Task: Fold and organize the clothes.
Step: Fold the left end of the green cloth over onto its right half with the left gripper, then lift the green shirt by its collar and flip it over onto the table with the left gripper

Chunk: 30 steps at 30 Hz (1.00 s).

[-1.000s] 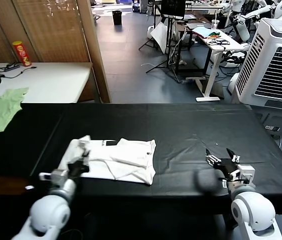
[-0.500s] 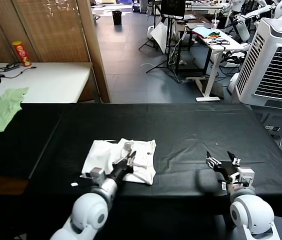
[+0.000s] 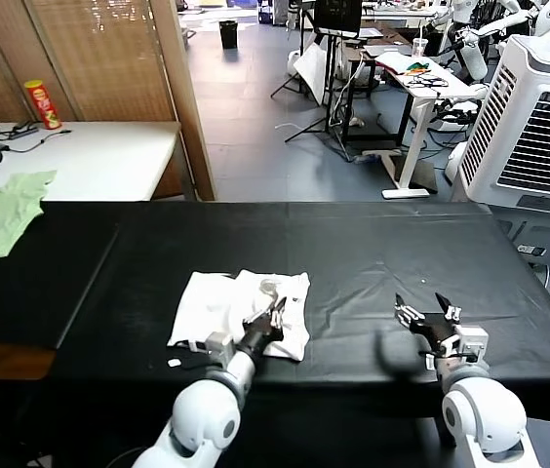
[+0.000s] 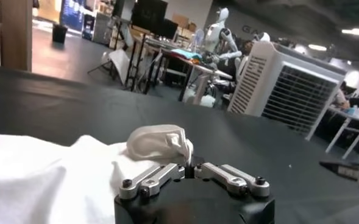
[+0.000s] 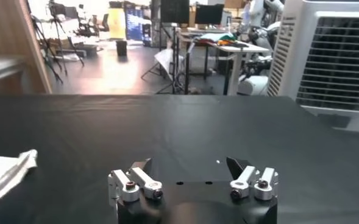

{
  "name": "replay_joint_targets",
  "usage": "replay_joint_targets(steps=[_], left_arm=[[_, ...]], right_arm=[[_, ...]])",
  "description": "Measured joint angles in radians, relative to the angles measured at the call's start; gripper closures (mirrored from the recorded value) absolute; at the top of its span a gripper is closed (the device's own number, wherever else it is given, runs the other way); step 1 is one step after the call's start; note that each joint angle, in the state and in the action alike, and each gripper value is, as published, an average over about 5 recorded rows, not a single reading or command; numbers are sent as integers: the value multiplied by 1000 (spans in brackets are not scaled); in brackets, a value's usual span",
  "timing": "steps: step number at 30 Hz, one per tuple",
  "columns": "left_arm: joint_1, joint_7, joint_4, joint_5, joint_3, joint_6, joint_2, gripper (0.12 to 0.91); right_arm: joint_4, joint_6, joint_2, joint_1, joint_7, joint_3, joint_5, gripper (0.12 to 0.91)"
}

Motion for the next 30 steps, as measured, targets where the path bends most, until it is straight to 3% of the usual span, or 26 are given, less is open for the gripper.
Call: replay_joint_targets(steps=[5, 9, 12, 22, 30], left_arm=[[5, 5, 14, 1, 24, -6, -48, 552], [22, 31, -13, 14, 24, -21, -56, 342], [28, 41, -49, 38, -3, -41, -31, 251], [82, 38, -103, 52, -198, -86, 142, 232], [97, 33, -71, 11, -293, -95, 159, 232]], right_arm=[[-17, 14, -5, 24, -40, -38, 0, 227], [-32, 20, -20, 53, -79, -88, -1, 227], [-48, 27, -29, 81, -107, -141, -11, 227], [-139, 7, -7, 198, -147, -367, -128, 227], [-193, -33, 5, 211, -132, -441, -264, 227]])
